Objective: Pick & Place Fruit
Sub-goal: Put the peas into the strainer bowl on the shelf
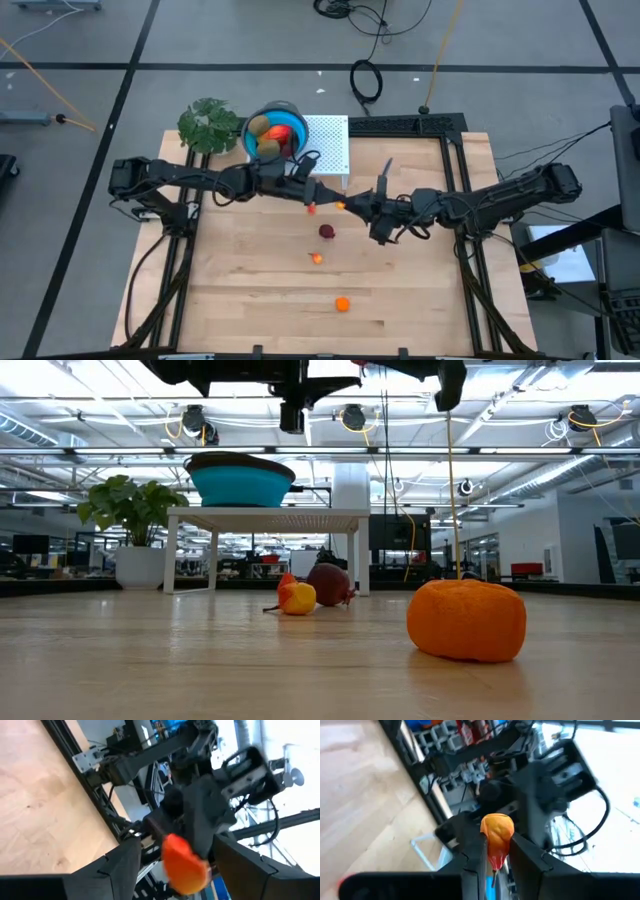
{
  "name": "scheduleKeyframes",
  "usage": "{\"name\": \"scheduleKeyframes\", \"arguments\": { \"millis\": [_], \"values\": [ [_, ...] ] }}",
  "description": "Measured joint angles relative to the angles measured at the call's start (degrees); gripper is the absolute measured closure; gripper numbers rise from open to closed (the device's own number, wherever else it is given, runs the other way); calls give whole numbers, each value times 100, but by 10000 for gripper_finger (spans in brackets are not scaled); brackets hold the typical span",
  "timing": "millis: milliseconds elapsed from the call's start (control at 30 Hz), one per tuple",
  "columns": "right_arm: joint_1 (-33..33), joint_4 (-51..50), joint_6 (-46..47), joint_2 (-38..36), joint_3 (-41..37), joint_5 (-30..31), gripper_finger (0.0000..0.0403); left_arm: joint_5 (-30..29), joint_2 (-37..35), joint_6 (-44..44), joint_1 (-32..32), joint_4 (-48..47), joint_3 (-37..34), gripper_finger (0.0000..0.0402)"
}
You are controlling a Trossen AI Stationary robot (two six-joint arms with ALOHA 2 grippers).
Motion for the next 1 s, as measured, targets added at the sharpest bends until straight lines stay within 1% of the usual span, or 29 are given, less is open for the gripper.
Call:
{"name": "scheduleKeyframes", "arguments": {
  "millis": [133, 433, 567, 1000],
  "values": [
    [5, -108, -124, 4, 0, 172, 342, 83, -3, -175, 72, -10, 0, 156],
    [-154, -214, -183, 11, 0, 152, 342, 190, -7, -315, -69, -63, 2, 156],
    [-193, -207, -319, 11, 0, 135, 342, 182, -9, -316, -84, -144, 4, 156],
    [-185, -233, -308, 11, 0, 119, 342, 9, -9, -295, -27, -209, 4, 156]
  ]
}}
